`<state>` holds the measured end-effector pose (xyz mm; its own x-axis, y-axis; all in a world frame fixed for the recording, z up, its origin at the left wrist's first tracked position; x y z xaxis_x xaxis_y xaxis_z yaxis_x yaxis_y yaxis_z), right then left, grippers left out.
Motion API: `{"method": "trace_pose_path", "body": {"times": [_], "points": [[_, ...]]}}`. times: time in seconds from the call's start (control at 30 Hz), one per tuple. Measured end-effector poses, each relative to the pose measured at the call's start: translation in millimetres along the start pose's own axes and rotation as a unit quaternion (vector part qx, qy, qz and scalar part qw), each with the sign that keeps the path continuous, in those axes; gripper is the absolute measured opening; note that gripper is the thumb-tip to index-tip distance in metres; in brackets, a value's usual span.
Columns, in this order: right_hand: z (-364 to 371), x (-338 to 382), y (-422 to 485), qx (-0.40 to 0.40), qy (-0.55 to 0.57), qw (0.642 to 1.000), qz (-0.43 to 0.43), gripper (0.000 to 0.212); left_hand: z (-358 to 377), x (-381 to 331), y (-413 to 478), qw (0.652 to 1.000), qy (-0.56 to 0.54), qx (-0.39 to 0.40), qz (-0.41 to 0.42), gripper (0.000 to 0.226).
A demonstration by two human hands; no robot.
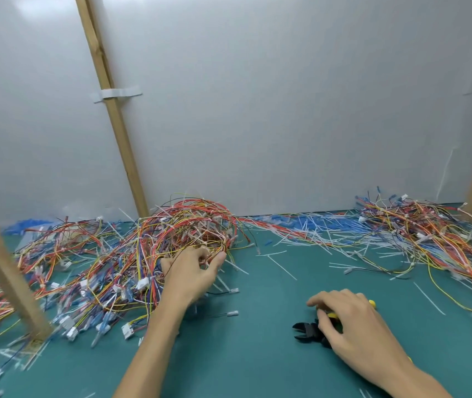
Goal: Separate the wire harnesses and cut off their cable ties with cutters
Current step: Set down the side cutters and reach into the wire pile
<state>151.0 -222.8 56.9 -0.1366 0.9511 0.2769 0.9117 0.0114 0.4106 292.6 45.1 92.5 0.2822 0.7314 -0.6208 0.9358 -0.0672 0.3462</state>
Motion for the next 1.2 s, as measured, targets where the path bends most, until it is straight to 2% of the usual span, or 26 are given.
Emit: {"method": "trace_pose_path", "body": {"times": [0.03, 0.1, 0.17, 0.23, 0.3, 0.37, 0.43, 0.53, 0.6, 0.7, 0.77, 0.9, 1.0, 1.13, 1.2], "points": [[1.2, 0.0, 0.3, 0.005, -0.006, 1.000, -0.002, 0.015, 1.8, -2.6, -1.0, 1.000, -0.007, 0.014, 0.005, 0.038], [3.4, 0.0, 1.1, 0.015, -0.016, 1.000, -0.005, 0.014, -2.4, -12.8, -4.2, 0.998, -0.045, 0.001, 0.041, 0.021], [3.4, -0.5, 1.8, 0.019, -0.021, 1.000, -0.004, 0.014, -19.5, -24.7, -5.8, 0.989, -0.089, -0.067, 0.099, 0.005], [2.5, -0.5, 1.6, 0.019, -0.021, 1.000, -0.002, 0.014, -31.2, -32.5, -6.9, 0.978, -0.120, -0.107, 0.136, 0.006], [2.1, 0.9, 0.7, 0.022, -0.025, 0.999, -0.003, 0.014, -15.6, -31.6, -7.6, 0.991, -0.068, -0.053, 0.106, 0.007], [0.8, 2.5, -0.2, 0.025, -0.028, 0.999, 0.000, 0.014, 14.8, -30.7, -15.4, 0.995, 0.059, 0.028, 0.074, 0.011], [-1.8, 2.6, -0.6, 0.024, -0.016, 1.000, 0.007, 0.014, 20.9, -45.3, -24.4, 0.993, 0.051, 0.010, 0.108, 0.014], [-3.9, 3.7, -0.5, 0.015, -0.003, 1.000, 0.012, 0.013, -6.1, -67.9, -30.2, 0.978, -0.026, -0.102, 0.180, 0.016], [-7.6, 4.0, -1.2, -0.007, 0.008, 1.000, 0.018, 0.012, -1.9, -72.5, -34.4, 0.975, -0.029, -0.063, 0.210, 0.014], [-23.4, 8.1, -4.1, -0.082, 0.027, 0.996, 0.012, 0.012, 22.5, -71.4, -54.2, 0.969, 0.044, 0.012, 0.243, 0.007], [-29.8, 27.0, -2.4, -0.105, 0.034, 0.993, -0.032, 0.011, 26.1, -65.8, -61.7, 0.966, 0.061, 0.019, 0.250, 0.017], [-28.0, 83.8, 24.0, -0.084, 0.045, 0.988, -0.119, 0.010, 20.9, -55.4, -64.3, 0.961, 0.065, 0.051, 0.263, 0.061], [-15.9, 112.1, 62.4, -0.056, 0.037, 0.990, -0.125, 0.018, 14.1, -47.7, -61.5, 0.961, 0.060, 0.052, 0.266, 0.079], [19.7, 116.3, 102.7, 0.053, -0.036, 0.994, -0.085, 0.034, -7.4, -22.7, -46.1, 0.980, 0.009, 0.042, 0.192, 0.087], [33.9, 110.5, 112.8, 0.097, -0.066, 0.990, -0.079, 0.032, -9.0, -5.4, -38.4, 0.985, 0.041, 0.069, 0.153, 0.100]]}}
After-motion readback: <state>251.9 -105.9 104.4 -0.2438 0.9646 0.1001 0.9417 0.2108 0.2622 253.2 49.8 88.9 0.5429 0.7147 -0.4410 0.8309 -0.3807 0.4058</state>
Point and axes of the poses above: each hand's wrist, its own y-axis towards the middle knuckle, its own z-axis out of the palm, x = y × z, the point moved 9 cm from there along y, towards the middle knuckle, and after that the axes turned 8 degrees about -y, right-handed, at the moved point
